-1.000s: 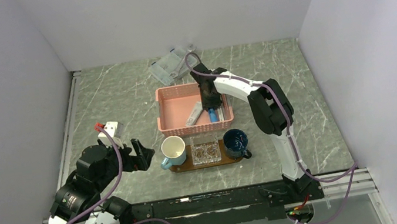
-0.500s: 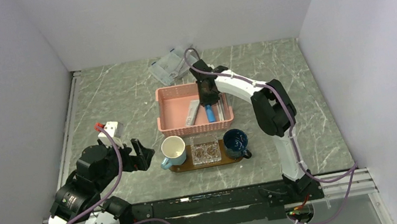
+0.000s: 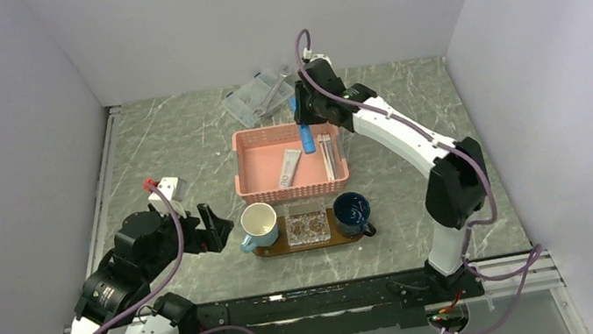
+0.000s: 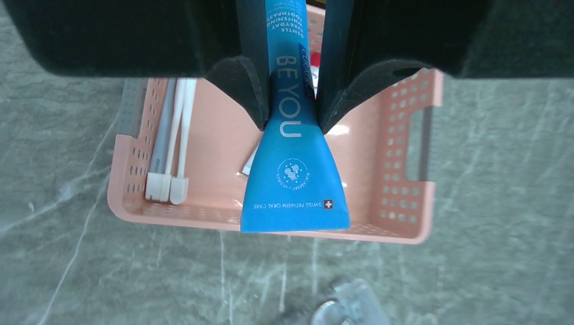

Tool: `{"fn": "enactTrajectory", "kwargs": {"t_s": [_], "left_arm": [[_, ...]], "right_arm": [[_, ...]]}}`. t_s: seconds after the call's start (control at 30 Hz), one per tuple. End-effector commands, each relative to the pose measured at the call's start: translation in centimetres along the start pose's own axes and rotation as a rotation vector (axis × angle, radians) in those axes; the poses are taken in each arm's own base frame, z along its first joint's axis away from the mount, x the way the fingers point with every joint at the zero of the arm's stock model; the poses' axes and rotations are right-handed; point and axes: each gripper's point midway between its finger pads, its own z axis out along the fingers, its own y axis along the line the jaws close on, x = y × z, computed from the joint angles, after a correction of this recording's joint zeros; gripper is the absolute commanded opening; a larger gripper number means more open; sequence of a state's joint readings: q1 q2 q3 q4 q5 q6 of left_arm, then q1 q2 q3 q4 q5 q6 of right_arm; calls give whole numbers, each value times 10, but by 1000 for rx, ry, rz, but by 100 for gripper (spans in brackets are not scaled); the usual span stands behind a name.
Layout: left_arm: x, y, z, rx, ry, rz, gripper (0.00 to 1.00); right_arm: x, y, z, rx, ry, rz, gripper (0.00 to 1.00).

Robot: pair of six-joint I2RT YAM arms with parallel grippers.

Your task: Prepare toiletry sets of a toothbrush and toothpaste on the tray

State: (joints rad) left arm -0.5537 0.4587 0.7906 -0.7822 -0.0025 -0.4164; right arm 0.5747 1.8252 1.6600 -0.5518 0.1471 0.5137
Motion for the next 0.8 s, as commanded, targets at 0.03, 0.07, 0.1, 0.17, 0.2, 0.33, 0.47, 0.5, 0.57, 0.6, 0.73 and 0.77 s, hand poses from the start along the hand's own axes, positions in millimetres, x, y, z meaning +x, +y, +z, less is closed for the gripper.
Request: {"fn": "enactTrajectory", "kwargs": {"t_s": [0.03, 0.07, 0.1, 0.17, 0.2, 0.33, 0.47, 0.5, 0.57, 0.6, 0.73, 0.77], "left_arm": [[-42, -32, -11, 118, -88, -30, 99], [-45, -35, -12, 129, -92, -36, 99], [-47, -39, -13, 146, -94, -42, 99], [-51, -47, -15, 178, -98, -54, 99], [-54, -50, -17, 197, -103, -60, 99], [-60, -66, -23, 275, -119, -83, 99], [-67, -83, -33, 373, -141, -100, 99], [-69, -89, -37, 406, -149, -103, 99], [-74, -102, -45, 477, -159, -108, 99], [-77, -107, -50, 510, -163, -107, 99], [-88, -128, -68, 627, -181, -104, 99], [-91, -133, -73, 654, -186, -105, 99]], "right_arm": [[-46, 41, -57, -181, -197, -6, 21], [-52, 49, -71, -218, -224, -5, 22], [-54, 55, -81, -252, -240, -5, 22], [-57, 67, -101, -313, -273, -4, 23], [-59, 74, -112, -348, -289, -5, 23], [-59, 98, -151, -462, -342, -9, 24], [-54, 126, -191, -598, -370, -12, 25], [-53, 131, -200, -623, -376, -12, 25], [-50, 143, -219, -685, -390, -7, 25], [-49, 147, -225, -713, -393, 0, 25], [-44, 165, -255, -860, -385, 39, 25], [-43, 170, -263, -902, -384, 47, 25]]}}
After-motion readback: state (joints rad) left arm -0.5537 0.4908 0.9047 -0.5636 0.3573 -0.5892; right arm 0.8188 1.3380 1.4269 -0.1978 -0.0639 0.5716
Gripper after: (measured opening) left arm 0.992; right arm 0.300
